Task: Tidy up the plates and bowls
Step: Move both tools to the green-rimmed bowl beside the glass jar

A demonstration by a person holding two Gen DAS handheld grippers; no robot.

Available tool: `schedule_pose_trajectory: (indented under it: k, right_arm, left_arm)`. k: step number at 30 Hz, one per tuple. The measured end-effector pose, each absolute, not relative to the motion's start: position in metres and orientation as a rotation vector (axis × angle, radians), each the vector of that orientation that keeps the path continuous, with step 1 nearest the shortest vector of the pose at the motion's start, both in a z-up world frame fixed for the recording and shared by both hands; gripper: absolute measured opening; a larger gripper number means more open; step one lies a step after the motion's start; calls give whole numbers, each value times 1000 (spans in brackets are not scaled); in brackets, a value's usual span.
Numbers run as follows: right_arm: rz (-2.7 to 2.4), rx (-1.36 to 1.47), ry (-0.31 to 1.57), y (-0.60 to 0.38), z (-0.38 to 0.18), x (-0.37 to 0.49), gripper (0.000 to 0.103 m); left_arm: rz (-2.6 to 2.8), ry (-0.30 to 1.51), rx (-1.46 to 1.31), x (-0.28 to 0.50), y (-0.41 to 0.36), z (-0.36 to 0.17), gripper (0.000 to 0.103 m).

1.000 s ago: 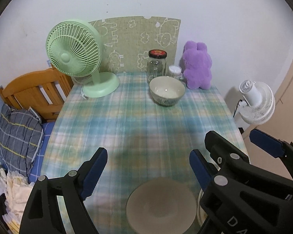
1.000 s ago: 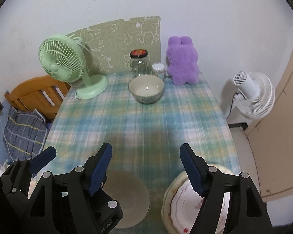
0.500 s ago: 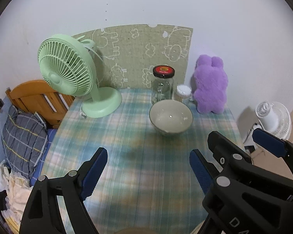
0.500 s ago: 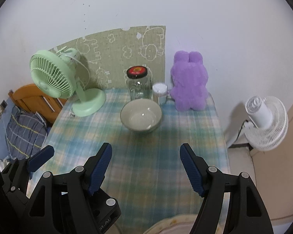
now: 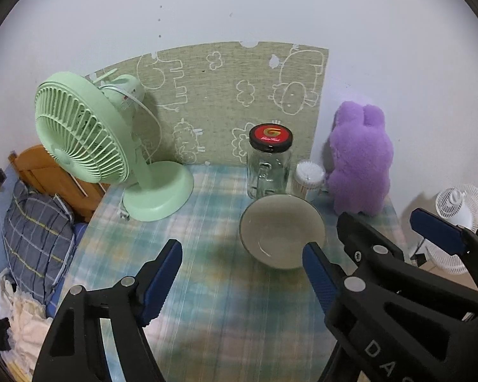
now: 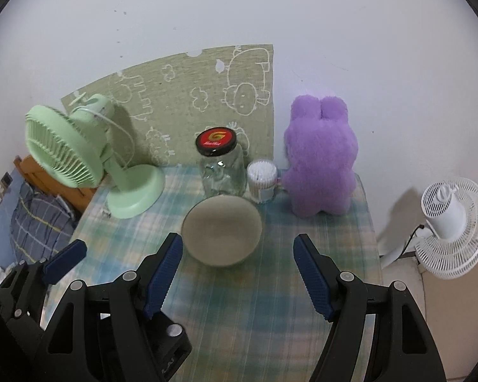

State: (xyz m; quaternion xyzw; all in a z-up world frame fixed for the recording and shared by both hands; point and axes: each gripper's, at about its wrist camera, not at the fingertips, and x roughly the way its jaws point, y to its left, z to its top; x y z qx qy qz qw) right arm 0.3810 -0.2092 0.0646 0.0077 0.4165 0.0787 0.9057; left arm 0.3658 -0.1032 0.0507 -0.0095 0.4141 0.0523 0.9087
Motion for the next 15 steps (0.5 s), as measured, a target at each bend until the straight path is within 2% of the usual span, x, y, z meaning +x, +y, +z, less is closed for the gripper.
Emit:
schedule_pose_trajectory:
  k: [7, 11, 15]
  right_arm:
    - [146, 22, 869, -209, 46, 414, 74]
    - [131, 19, 884, -211, 30, 432, 70]
    - [115, 40, 915, -212, 9, 451, 66]
  left_arm:
    - [134, 857, -7, 398, -105, 32, 74]
    - [133, 860, 5, 416, -106, 17, 73]
    - [144, 881, 7, 433, -106, -5, 66]
